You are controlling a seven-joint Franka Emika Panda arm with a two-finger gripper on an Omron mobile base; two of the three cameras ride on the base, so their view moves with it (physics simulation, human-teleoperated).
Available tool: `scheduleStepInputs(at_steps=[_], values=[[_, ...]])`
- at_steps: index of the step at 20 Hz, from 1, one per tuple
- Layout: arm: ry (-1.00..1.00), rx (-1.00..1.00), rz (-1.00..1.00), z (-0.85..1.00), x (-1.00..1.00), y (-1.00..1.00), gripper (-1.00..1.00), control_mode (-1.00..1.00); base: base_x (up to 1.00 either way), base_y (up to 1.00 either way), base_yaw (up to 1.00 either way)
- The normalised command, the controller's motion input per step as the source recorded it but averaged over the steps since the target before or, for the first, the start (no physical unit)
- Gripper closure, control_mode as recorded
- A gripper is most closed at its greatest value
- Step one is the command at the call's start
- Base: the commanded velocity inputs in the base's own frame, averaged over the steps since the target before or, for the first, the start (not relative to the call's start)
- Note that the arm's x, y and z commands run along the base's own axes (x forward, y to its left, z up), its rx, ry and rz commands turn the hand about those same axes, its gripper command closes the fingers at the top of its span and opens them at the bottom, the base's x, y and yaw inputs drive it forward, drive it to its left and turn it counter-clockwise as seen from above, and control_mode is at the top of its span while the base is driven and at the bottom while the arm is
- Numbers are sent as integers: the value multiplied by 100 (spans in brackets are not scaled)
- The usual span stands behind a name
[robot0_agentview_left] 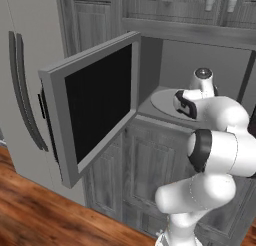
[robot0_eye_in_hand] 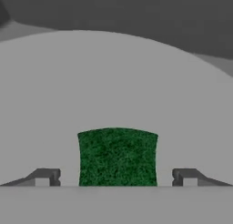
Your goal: Place the sponge inside the microwave to prepare for sanitizing.
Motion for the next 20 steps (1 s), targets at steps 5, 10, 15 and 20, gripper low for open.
scheduleStepInputs(at_steps=[5, 10, 15, 20], values=[[-32, -2, 0, 29, -30, 33, -100, -100, 0, 0, 0], [-16, -1, 0, 64, -68, 37, -100, -100, 0, 0, 0], [-1, -4, 3, 98, -79, 26, -100, -100, 0, 0, 0], [0, 0, 7, 81, -97, 31, -100, -100, 0, 0, 0]])
